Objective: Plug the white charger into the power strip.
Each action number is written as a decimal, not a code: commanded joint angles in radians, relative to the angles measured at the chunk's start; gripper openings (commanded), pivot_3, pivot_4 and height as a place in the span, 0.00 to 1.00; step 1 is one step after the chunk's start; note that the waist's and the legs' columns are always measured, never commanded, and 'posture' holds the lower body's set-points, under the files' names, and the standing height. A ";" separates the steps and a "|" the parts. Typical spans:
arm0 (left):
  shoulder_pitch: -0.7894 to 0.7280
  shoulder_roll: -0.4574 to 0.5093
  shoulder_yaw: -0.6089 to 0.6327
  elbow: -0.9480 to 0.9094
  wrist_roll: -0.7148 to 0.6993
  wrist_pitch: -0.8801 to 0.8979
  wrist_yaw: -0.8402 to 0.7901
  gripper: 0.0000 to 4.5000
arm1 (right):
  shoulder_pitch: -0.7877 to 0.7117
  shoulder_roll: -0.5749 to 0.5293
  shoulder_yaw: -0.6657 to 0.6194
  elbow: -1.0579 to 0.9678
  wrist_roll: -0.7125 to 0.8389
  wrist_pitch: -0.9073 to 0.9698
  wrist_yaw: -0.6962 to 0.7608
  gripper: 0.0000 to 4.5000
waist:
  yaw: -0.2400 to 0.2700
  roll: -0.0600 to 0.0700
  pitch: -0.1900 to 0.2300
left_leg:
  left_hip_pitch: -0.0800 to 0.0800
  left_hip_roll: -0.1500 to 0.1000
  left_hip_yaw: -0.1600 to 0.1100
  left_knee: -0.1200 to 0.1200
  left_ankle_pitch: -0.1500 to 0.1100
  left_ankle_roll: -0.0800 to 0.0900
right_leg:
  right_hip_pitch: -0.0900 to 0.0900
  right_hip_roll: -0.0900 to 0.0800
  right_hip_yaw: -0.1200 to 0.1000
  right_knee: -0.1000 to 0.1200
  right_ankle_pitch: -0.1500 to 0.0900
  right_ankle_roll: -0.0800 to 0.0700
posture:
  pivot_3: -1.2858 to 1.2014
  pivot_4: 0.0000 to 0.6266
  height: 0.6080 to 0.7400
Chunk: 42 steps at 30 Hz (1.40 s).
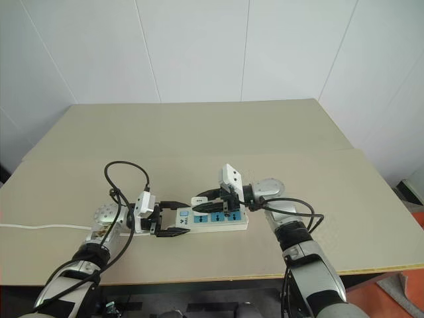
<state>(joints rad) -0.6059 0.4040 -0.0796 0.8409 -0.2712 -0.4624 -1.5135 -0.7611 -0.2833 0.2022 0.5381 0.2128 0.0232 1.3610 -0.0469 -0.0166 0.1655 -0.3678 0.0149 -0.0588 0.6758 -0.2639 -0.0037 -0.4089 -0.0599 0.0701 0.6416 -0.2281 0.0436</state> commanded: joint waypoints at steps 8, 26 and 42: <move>0.024 0.003 -0.021 0.011 0.046 -0.016 0.002 0.72 | 0.015 0.010 -0.007 0.161 -0.007 -0.099 0.056 0.25 | 0.000 0.000 0.000 | 0.001 0.000 0.000 0.000 0.000 0.000 | 0.002 0.000 0.000 -0.001 0.000 0.000 | 0.52 0.24 1.00; 0.035 0.017 -0.028 0.007 0.055 -0.028 -0.006 0.72 | 0.028 0.052 0.048 0.218 -0.063 -0.154 0.050 0.25 | -0.004 -0.001 -0.003 | 0.011 0.000 0.001 -0.005 0.000 0.000 | 0.009 0.000 0.001 -0.001 -0.001 0.000 | 0.52 0.24 1.00; 0.051 0.027 -0.034 -0.011 0.054 -0.027 -0.004 0.72 | 0.001 0.063 0.102 0.292 -0.152 -0.128 0.004 0.25 | -0.023 -0.001 -0.007 | 0.024 0.001 0.001 -0.011 0.000 0.000 | 0.020 0.000 0.001 -0.002 -0.007 0.002 | 0.52 0.24 1.00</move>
<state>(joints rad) -0.5724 0.4277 -0.0780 0.8413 -0.2677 -0.4767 -1.5005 -0.8109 -0.2205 0.2193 0.7470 0.1701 -0.1519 1.3774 -0.0702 -0.0176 0.1587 -0.3428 0.0155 -0.0581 0.6642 -0.2641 -0.0038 -0.3887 -0.0599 0.0709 0.6397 -0.2352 0.0456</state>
